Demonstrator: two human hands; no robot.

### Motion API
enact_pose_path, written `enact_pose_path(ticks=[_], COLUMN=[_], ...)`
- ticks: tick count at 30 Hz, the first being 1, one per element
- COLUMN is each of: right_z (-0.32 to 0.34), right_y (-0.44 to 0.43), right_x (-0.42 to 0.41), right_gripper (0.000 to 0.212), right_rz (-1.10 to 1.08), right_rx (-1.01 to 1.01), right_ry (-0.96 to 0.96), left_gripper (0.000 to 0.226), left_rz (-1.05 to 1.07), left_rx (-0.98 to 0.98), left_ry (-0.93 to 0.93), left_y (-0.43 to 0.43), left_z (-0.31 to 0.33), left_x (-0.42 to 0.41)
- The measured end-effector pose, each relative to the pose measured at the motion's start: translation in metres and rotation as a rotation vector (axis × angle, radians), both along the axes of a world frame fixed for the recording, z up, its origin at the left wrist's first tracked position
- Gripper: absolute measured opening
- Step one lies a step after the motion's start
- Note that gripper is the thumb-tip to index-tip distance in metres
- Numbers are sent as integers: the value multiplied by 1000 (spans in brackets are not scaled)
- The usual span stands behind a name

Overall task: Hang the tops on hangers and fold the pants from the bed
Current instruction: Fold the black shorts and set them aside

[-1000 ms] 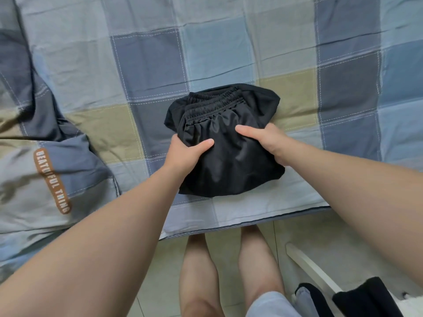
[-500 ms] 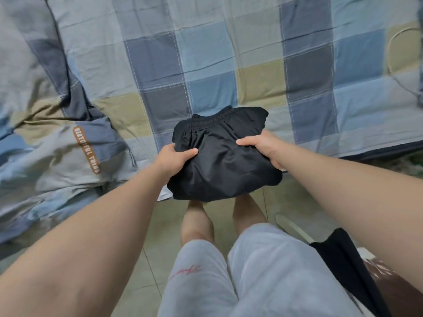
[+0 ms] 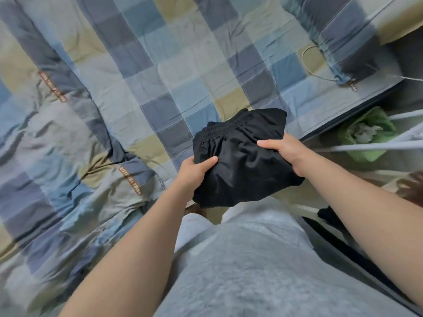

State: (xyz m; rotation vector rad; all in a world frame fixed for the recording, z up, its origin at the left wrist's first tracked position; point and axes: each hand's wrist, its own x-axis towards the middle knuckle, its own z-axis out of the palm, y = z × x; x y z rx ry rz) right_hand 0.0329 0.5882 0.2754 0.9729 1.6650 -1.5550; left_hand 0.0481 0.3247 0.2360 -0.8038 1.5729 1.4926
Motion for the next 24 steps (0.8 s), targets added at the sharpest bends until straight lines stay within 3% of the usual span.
enact_pose_path(ticks=[9, 18, 19, 22, 24], right_z=[98, 175, 181, 199, 210], right_y=[-28, 17, 23, 42, 57], right_x=[116, 234, 252, 310, 357], right_gripper=[55, 46, 50, 92, 88], right_rz=[-432, -780, -822, -929, -987], right_rx=[64, 172, 196, 263, 291], right_ry=[190, 391, 405, 426, 479], left_gripper=[48, 43, 42, 30, 21], left_rz=[-342, -646, -680, -789, -861], left_rx=[130, 265, 283, 354, 417], left_ry=[237, 466, 485, 530, 549], left_y=[-15, 85, 101, 150, 183], left_z=[85, 157, 165, 188, 202], left_x=[-2, 31, 40, 76, 111])
